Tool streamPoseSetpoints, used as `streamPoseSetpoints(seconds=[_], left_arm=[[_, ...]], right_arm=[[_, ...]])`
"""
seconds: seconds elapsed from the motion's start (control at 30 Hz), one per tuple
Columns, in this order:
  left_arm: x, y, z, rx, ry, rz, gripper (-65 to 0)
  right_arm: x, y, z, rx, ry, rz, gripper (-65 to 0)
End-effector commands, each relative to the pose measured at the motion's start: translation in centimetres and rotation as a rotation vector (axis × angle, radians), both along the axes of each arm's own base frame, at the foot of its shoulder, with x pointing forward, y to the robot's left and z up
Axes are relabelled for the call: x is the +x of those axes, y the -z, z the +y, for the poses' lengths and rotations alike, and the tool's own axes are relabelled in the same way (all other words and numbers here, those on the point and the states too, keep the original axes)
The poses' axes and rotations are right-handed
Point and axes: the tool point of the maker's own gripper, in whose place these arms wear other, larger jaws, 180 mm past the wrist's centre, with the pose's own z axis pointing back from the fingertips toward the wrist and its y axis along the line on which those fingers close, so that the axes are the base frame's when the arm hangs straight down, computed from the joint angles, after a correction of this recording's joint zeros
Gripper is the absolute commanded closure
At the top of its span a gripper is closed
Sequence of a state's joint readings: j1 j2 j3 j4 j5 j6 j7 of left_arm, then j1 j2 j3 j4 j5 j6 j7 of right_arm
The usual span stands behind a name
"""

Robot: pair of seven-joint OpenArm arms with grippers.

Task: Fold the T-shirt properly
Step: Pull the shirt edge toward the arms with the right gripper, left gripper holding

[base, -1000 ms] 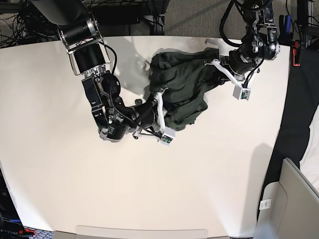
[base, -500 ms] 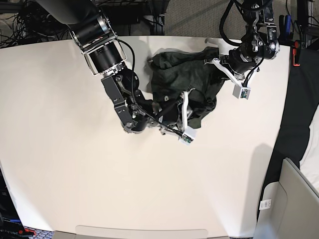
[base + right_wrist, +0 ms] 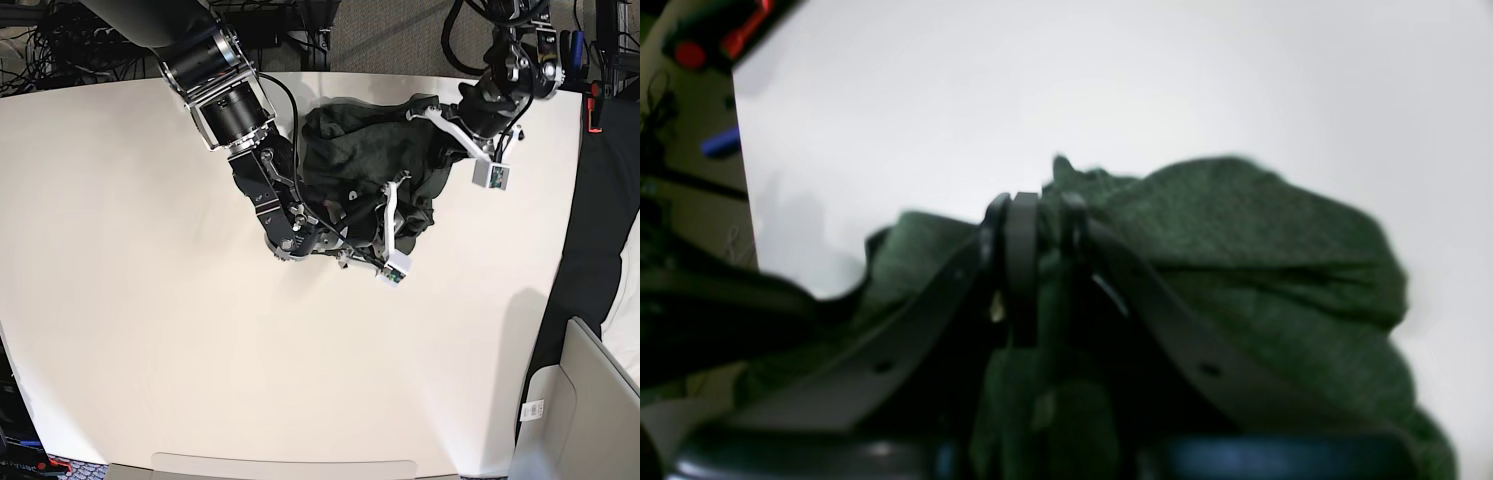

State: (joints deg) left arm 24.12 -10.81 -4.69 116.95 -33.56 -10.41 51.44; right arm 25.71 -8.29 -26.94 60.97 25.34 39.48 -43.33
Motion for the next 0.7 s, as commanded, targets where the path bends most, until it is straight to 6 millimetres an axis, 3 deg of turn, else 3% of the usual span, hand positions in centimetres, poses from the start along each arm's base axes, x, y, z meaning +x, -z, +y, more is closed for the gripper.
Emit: streamPoseSetpoints(seconds=[0.0,0.17,0.3,0.47,0.53,0.67], left_arm=[[0.1,-1.0,0.1,-0.004,-0.005,-0.049,-0.6],[-0.9,-1.0,0.1,-0.014,-0.021,-0.068,-0.6],[-1.7,-0.7,-0.2,-0.018,-0.016,-0.048,-0.5],[-3.5,0.2,-0.3,-0.019,-0.011,0.001,-0.5],[-4.3,0.5,-0.4,-0.025,-0.009,0.02,-0.5],[-5.1,0.4,-1.3,-0.106,-0.011,0.04,-0.5]], right_arm=[[1.5,-3.1,1.1,0.085,0.006,-0.066,-3.9],[2.3,-4.8,1.5,0.169,0.036,-0.107,-3.9],[3.4,-7.9,0.7,0.228,0.076,-0.179,-3.9],[4.5,-9.1,-3.0,0.133,0.079,-0.276,-3.9],[5.1,-9.2,-4.4,0.108,0.114,-0.292,-3.9],[5.1,-7.1,-6.8,0.006,0.126,-0.259,-3.9]])
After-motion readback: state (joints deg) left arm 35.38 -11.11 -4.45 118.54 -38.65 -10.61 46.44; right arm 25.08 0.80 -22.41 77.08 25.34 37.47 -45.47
